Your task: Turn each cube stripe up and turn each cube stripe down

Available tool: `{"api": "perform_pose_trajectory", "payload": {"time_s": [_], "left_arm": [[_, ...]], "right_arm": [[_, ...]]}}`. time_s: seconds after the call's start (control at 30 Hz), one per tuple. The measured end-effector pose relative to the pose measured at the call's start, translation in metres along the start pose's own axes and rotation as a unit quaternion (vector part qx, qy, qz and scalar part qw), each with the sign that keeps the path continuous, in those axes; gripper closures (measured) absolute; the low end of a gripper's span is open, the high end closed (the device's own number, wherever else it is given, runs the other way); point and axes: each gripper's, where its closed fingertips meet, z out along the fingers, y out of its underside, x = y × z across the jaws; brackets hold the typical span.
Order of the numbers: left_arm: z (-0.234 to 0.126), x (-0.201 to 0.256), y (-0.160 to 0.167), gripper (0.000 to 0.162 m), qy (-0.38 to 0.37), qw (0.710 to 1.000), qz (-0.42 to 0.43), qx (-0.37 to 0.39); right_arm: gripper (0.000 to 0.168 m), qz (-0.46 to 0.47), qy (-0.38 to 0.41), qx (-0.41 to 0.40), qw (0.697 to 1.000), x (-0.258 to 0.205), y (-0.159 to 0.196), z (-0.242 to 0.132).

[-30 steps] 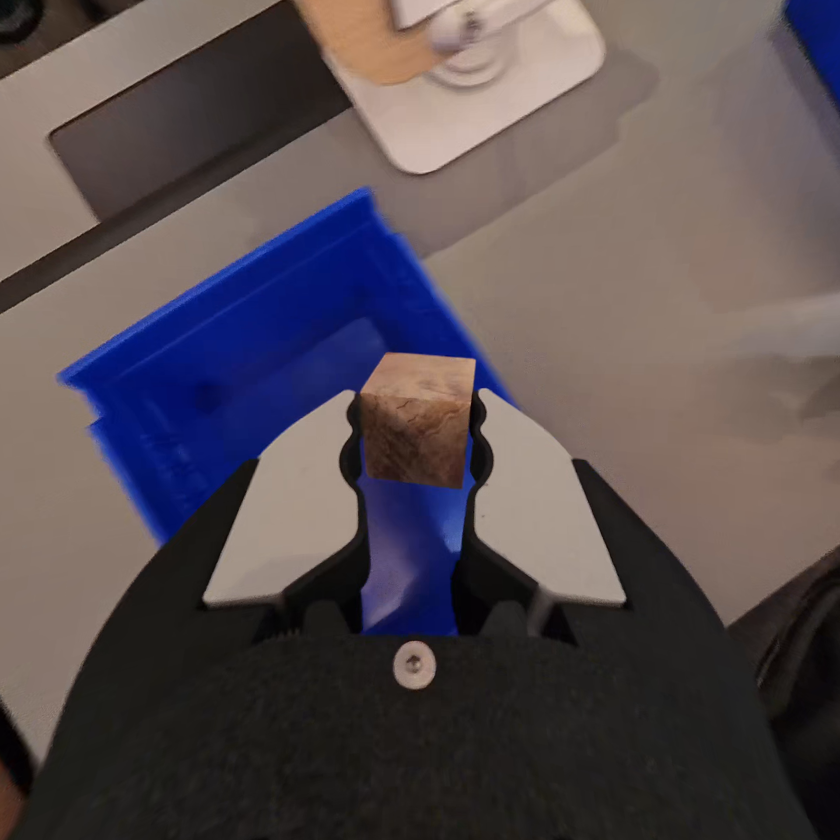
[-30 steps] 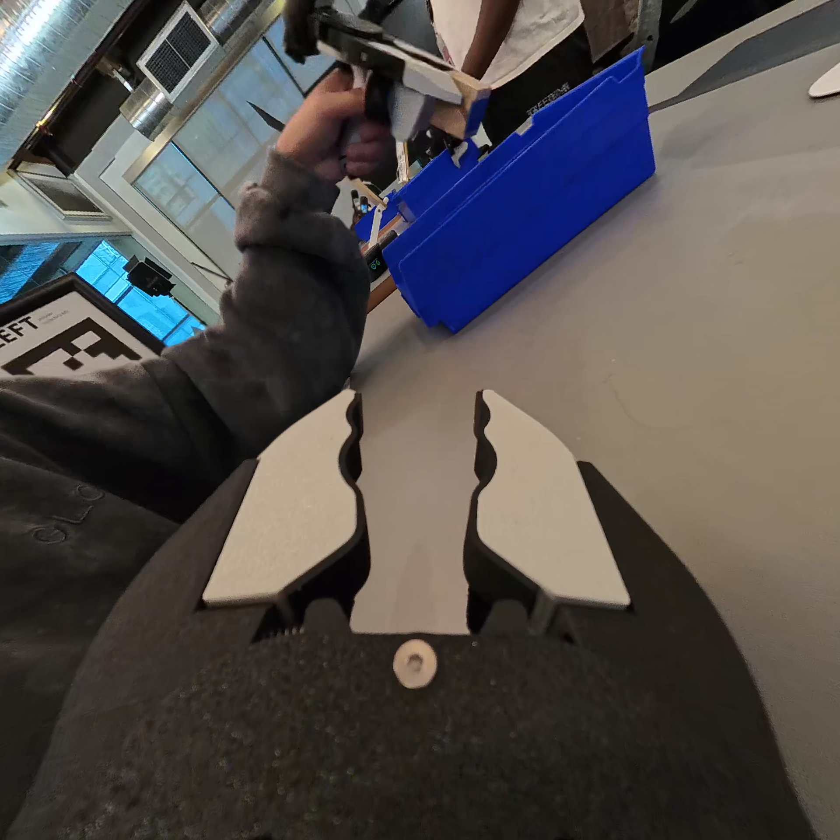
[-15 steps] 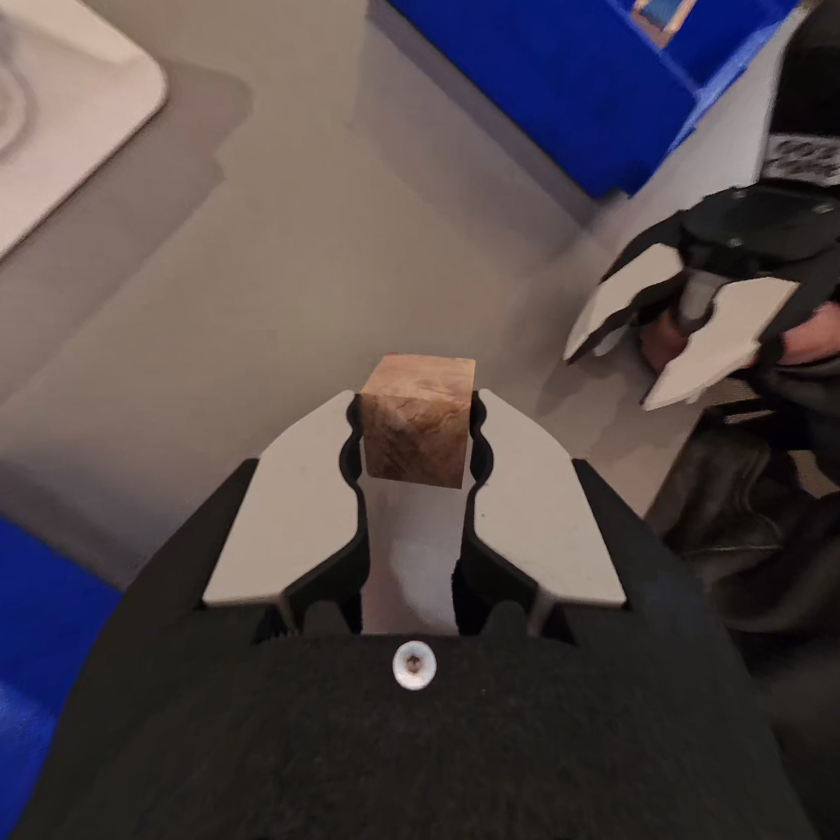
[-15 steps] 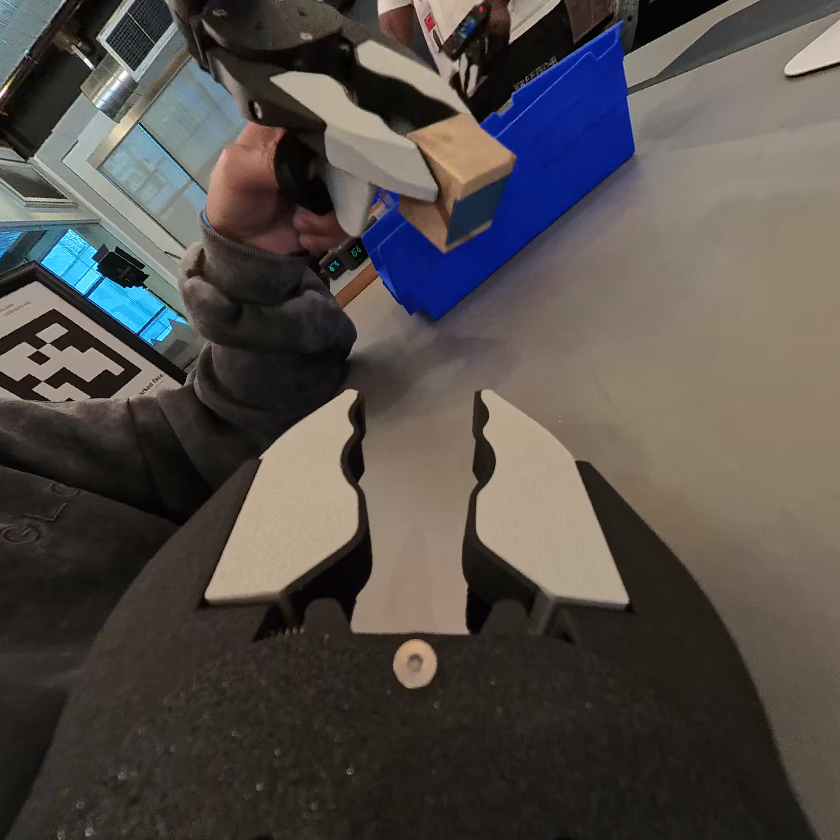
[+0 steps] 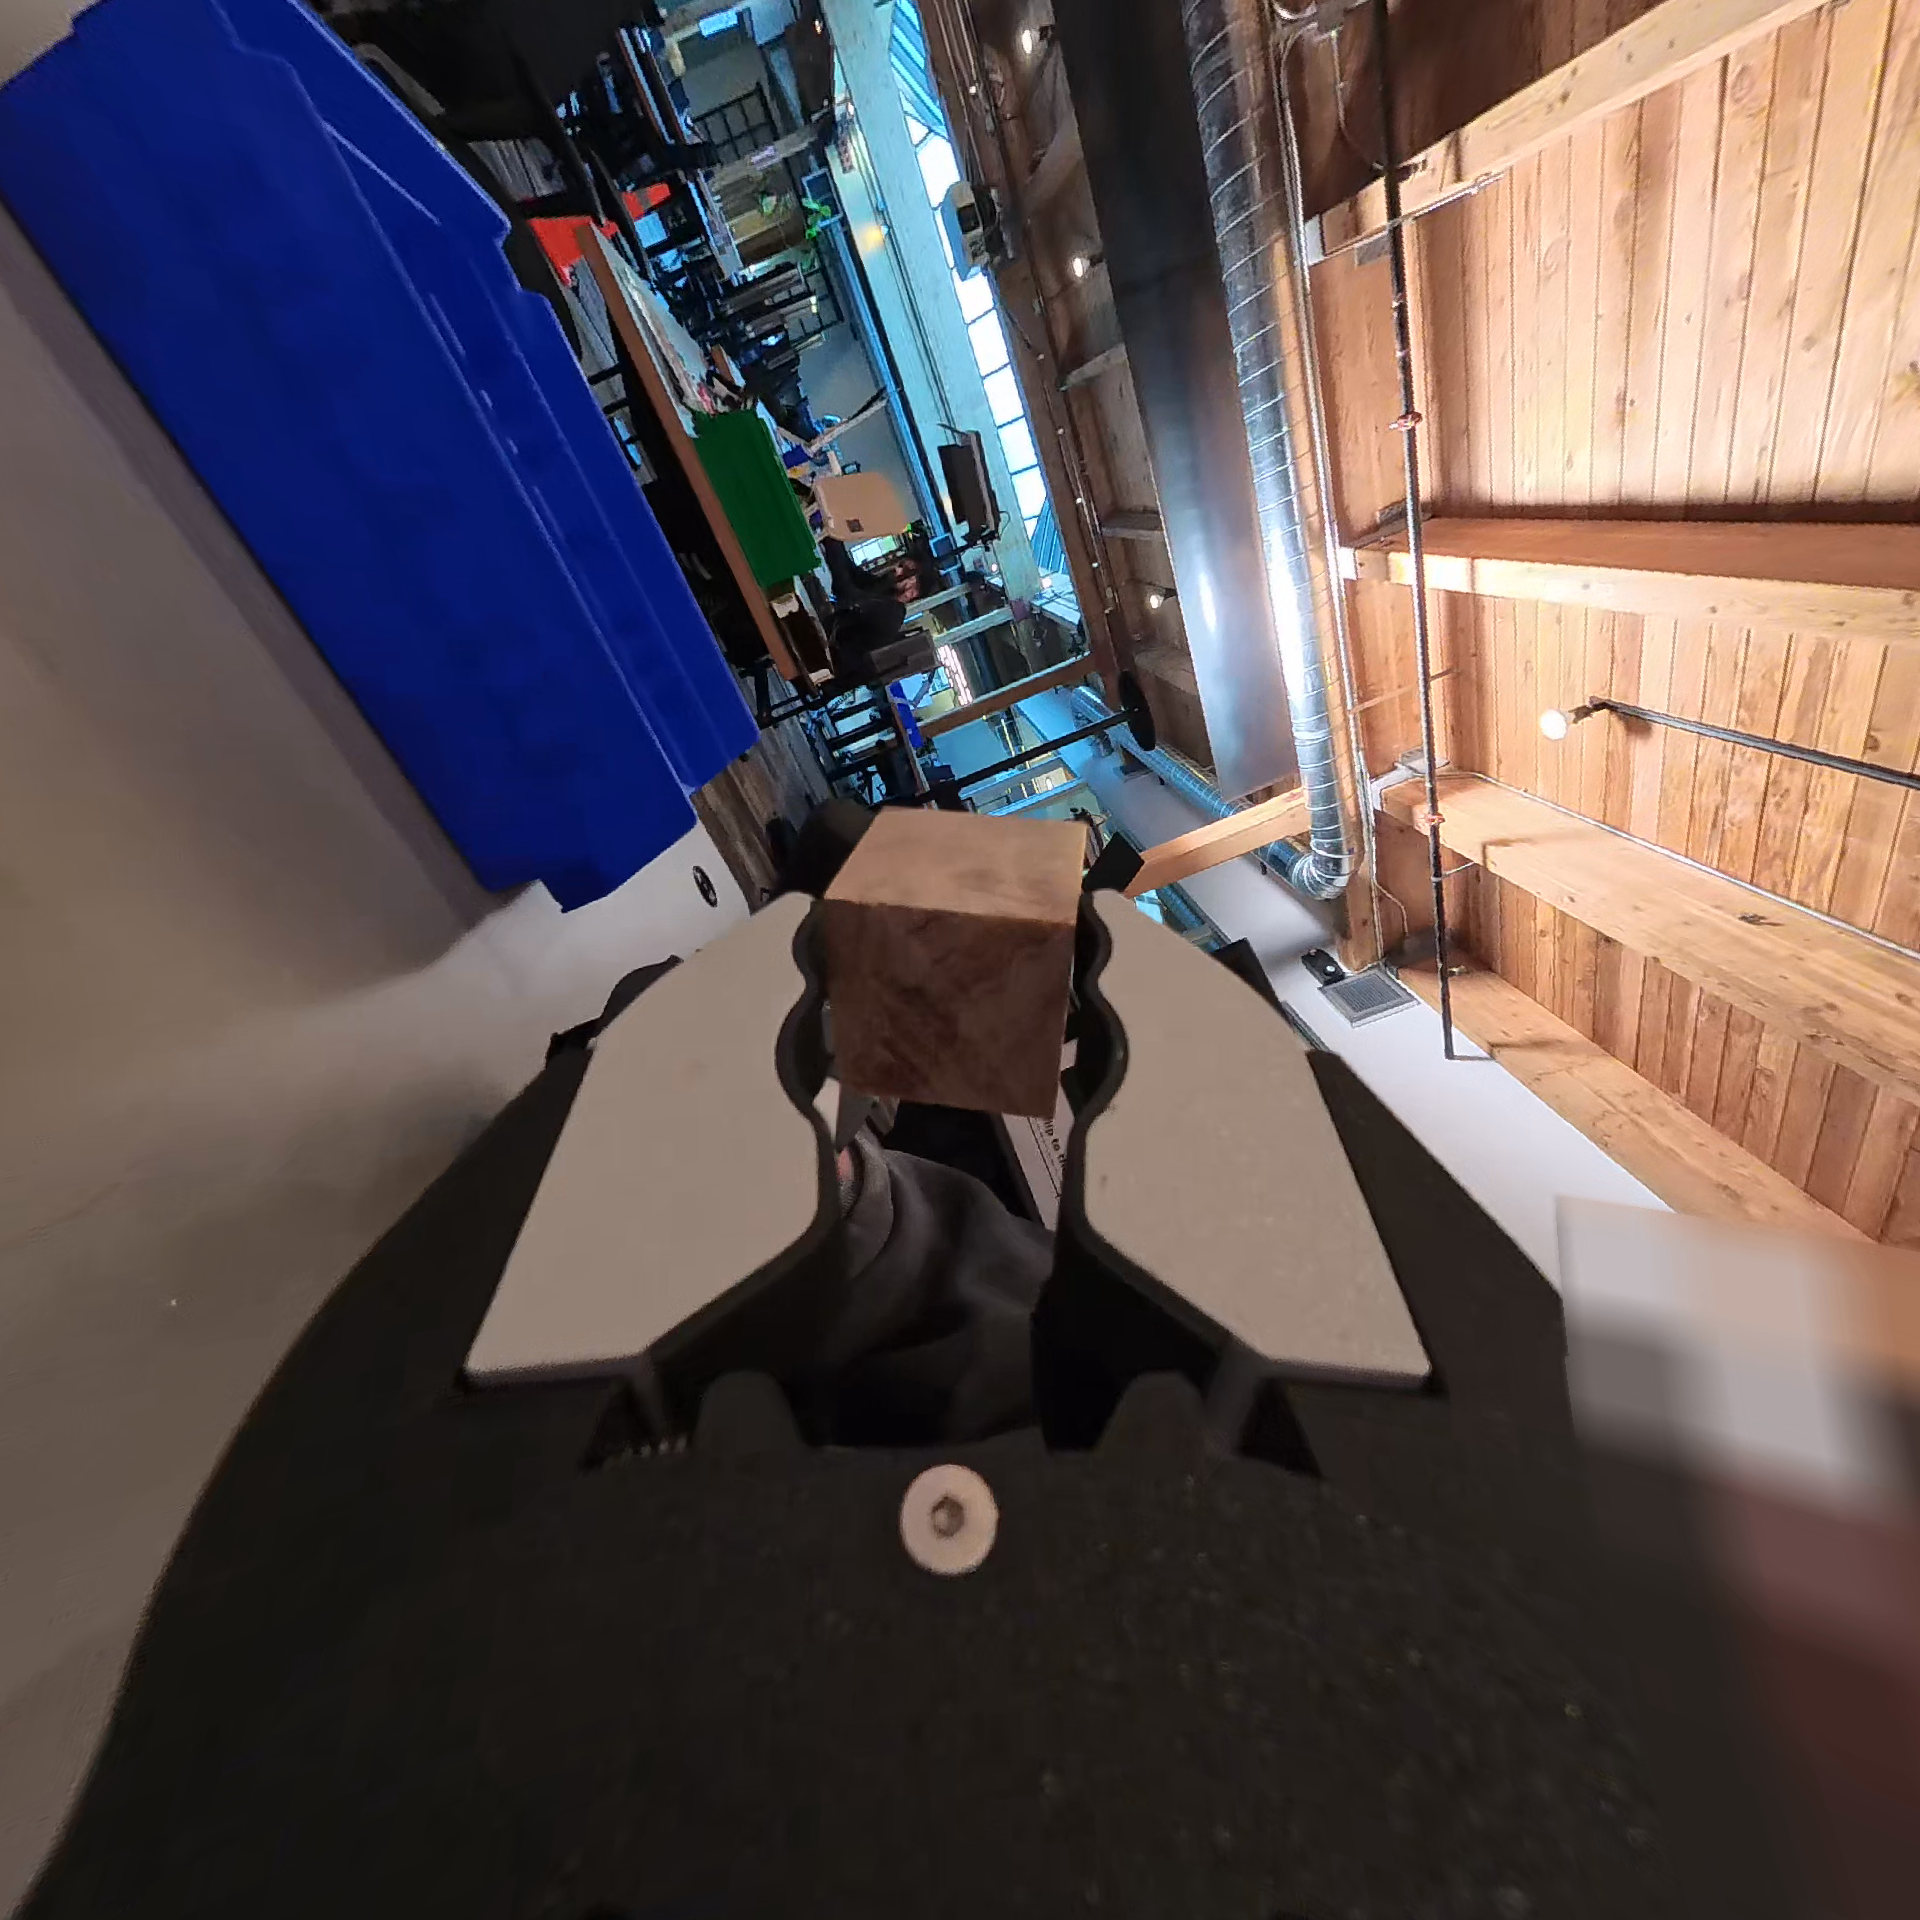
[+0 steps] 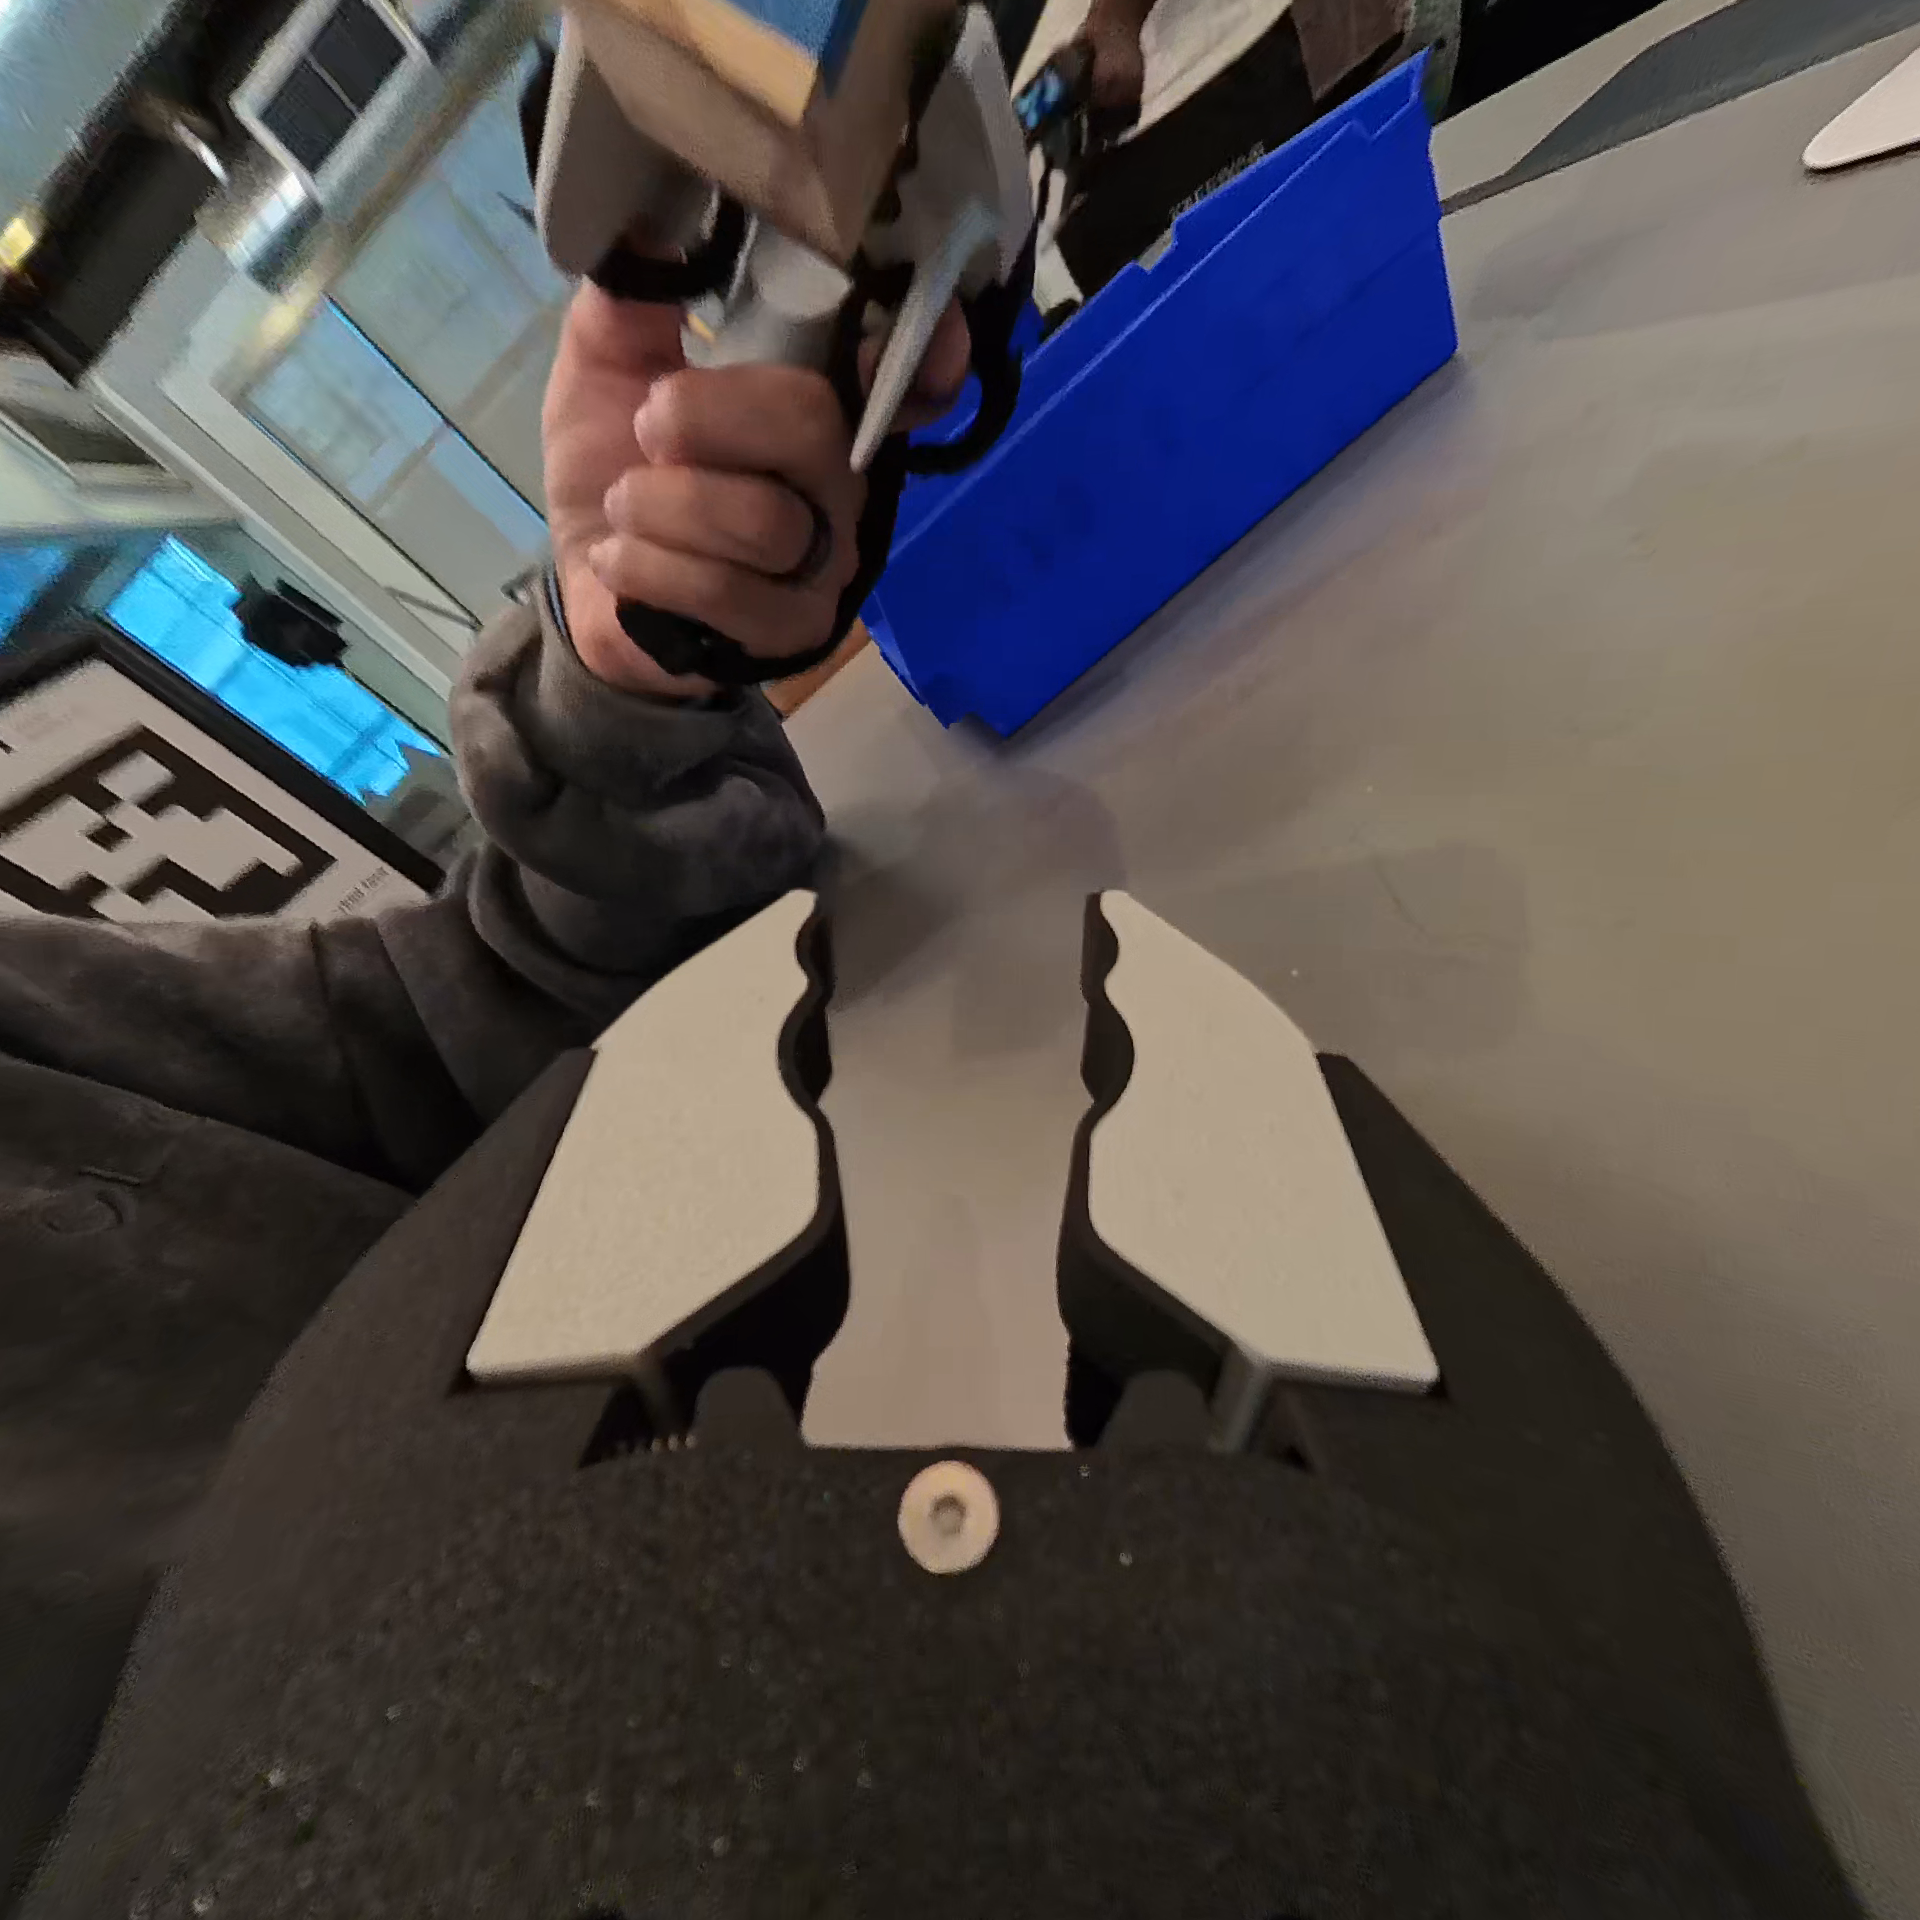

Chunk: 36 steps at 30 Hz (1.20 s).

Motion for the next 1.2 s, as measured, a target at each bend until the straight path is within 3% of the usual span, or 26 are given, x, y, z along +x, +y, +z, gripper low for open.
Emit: {"api": "perform_pose_trajectory", "payload": {"time_s": [0.13, 0.33, 0.43, 0.5, 0.57, 0.67, 0.77, 0.87, 0.97, 1.1, 1.2], "left_arm": [[0.002, -0.008, 0.002, 0.118, -0.03, 0.999, 0.022, -0.005], [0.002, -0.015, 0.003, 0.118, -0.092, 0.991, 0.093, -0.004], [0.001, -0.023, 0.003, 0.118, -0.139, 0.981, 0.136, -0.008], [0.002, -0.023, 0.002, 0.118, -0.146, 0.978, 0.149, -0.003], [0.0, -0.025, -0.001, 0.118, -0.153, 0.978, 0.142, 0.008], [-0.015, -0.006, -0.019, 0.093, -0.123, 0.979, 0.148, 0.071], [-0.051, 0.002, -0.027, 0.082, -0.168, 0.956, 0.207, 0.121], [-0.063, -0.018, 0.024, 0.072, -0.212, 0.933, 0.277, 0.093], [-0.076, -0.047, 0.074, 0.079, -0.265, 0.901, 0.333, 0.08], [-0.067, -0.047, 0.095, 0.082, -0.269, 0.893, 0.358, 0.037], [-0.06, -0.05, 0.104, 0.087, -0.265, 0.888, 0.375, 0.0]], "right_arm": [[0.112, 0.119, -0.058, 0.075, 0.988, -0.017, -0.045, 0.003], [0.097, 0.191, -0.065, 0.048, 0.978, -0.015, -0.092, 0.031], [0.101, 0.204, -0.09, 0.053, 0.973, -0.017, -0.101, 0.047], [0.122, 0.2, -0.093, 0.042, 0.975, -0.016, -0.099, 0.051], [0.123, 0.197, -0.084, 0.045, 0.976, -0.012, -0.099, 0.052], [0.12, 0.188, -0.064, 0.051, 0.979, -0.007, -0.1, 0.048], [0.123, 0.189, -0.072, 0.056, 0.978, -0.011, -0.103, 0.042], [0.123, 0.167, -0.055, 0.045, 0.983, -0.01, -0.101, 0.04], [0.123, 0.152, -0.034, 0.04, 0.987, -0.004, -0.1, 0.038], [0.123, 0.123, 0.004, 0.039, 0.992, 0.002, -0.111, 0.026], [0.123, 0.041, 0.095, 0.042, 0.994, 0.009, -0.149, -0.024]]}}
